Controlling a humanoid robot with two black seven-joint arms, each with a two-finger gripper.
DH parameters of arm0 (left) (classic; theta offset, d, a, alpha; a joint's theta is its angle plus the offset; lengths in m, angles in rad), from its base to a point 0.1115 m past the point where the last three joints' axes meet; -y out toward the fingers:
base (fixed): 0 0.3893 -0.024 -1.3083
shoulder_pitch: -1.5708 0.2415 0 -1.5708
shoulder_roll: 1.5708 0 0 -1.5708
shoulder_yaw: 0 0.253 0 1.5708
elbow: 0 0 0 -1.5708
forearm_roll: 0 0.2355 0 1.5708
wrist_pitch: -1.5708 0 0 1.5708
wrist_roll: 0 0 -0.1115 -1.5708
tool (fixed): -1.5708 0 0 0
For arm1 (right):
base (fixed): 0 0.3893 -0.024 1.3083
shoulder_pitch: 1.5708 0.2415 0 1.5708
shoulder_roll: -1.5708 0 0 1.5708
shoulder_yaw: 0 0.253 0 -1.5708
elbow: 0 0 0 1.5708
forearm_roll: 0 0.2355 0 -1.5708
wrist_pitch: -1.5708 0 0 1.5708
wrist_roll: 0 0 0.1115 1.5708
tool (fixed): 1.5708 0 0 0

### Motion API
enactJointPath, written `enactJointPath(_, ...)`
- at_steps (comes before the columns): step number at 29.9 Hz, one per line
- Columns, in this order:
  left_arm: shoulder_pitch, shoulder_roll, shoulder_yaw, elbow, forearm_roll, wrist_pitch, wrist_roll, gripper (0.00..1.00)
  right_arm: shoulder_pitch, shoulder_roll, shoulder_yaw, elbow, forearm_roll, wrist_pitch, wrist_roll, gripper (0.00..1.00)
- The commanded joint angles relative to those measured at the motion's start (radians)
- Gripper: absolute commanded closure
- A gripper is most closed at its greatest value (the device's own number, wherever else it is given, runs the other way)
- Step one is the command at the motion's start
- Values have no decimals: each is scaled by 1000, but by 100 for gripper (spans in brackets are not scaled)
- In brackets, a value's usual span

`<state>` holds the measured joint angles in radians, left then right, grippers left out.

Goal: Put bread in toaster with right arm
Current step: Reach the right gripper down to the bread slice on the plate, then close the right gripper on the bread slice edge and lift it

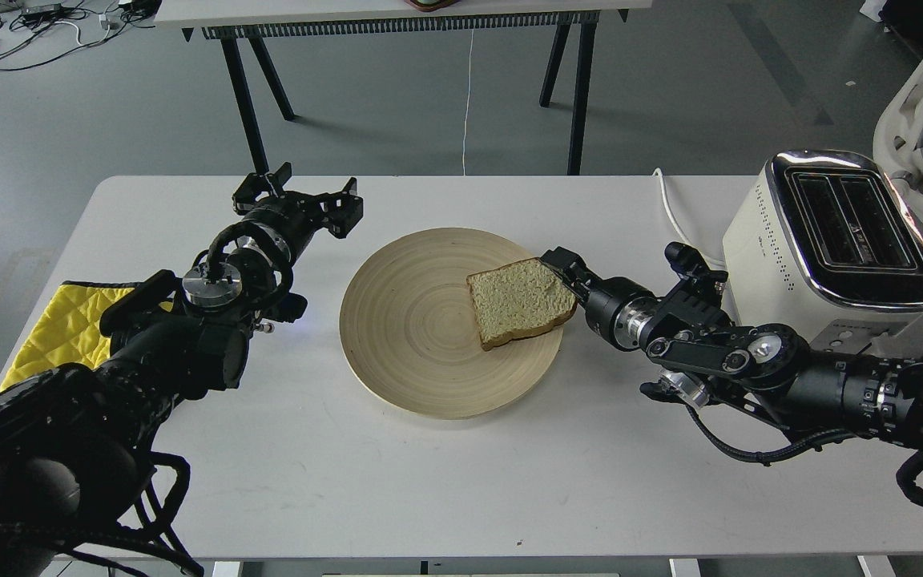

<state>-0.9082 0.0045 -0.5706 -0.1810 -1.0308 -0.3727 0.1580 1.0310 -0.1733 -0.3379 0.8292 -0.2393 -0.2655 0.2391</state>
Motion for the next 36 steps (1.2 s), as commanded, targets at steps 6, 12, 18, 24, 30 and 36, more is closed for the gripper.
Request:
enactJointPath(6, 0, 0, 0, 0, 0, 0, 0, 0, 6, -2, 0, 22, 0, 0, 2, 49)
enactJointPath(12, 0, 0, 0, 0, 0, 0, 0, 0, 6, -6, 0, 30, 0, 0, 3, 58)
enactJointPath(18, 0, 0, 0, 0, 0, 0, 0, 0, 7, -12, -1, 39, 0, -1, 3, 62)
enactJointPath(24, 0, 0, 0, 0, 0, 0, 0, 0, 11, -20, -1, 44, 0, -1, 2, 66)
enactJointPath(30, 0, 0, 0, 0, 0, 0, 0, 0, 12, -29, -1, 57, 0, -1, 3, 71)
enactJointPath(36, 0, 0, 0, 0, 0, 0, 0, 0, 24, -72, 10, 109, 0, 0, 3, 78)
